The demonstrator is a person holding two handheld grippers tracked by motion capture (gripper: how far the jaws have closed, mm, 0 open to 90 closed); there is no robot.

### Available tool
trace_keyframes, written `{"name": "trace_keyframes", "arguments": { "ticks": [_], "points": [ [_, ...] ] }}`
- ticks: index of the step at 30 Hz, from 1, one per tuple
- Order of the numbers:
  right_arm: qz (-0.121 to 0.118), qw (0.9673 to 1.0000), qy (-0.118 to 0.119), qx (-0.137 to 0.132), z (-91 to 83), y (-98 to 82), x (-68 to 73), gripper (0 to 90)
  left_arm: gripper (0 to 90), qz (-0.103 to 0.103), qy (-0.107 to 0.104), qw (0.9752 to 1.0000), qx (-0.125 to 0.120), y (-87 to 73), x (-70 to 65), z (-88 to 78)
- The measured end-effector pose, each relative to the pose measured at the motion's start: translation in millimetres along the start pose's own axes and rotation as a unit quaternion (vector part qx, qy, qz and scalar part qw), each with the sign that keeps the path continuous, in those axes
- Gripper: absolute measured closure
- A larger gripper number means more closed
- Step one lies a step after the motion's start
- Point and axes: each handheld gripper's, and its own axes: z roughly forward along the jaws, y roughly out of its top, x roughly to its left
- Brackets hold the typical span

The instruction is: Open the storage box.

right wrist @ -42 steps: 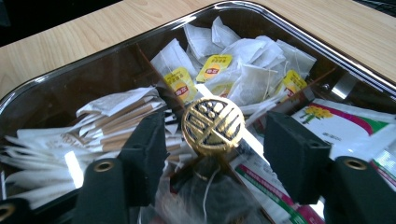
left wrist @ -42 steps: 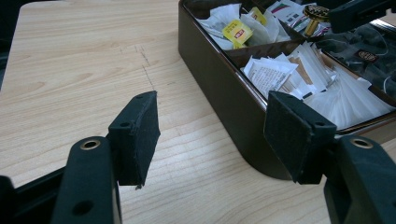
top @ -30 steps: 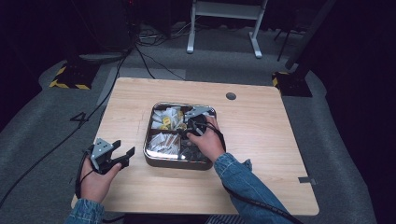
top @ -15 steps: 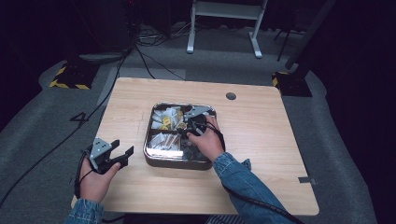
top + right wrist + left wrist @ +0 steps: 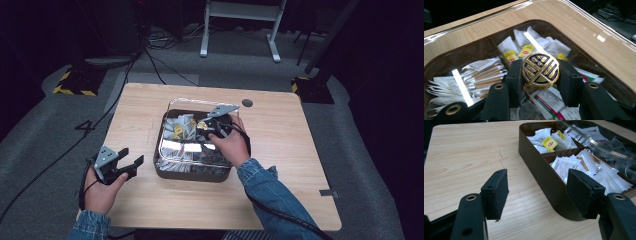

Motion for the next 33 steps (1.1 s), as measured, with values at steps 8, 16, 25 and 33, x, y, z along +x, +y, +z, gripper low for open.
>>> {"name": "trace_keyframes", "arguments": {
  "ticks": [8,16,25,33],
  "points": [
    [0.012,0.9997,-0.018,-0.007,-30.7,-5.6,-16.7,58.9,35.0,0.005,0.002,0.9999,0.016,2.0,0.3,4.4],
    [0.031,0.9987,-0.037,-0.017,-63.8,-20.9,-39.8,58.9,34.5,0.002,0.001,0.9999,0.014,4.9,-1.3,8.7],
    [0.052,0.9963,-0.065,-0.021,-91.5,-35.2,-65.8,58.9,33.8,0.004,0.023,0.9997,0.012,5.5,-1.5,6.7],
    [0.079,0.9918,-0.099,-0.013,-115.5,-59.6,-93.8,58.9,34.8,0.004,0.023,0.9996,0.012,4.4,-2.8,3.6]
  ]
}}
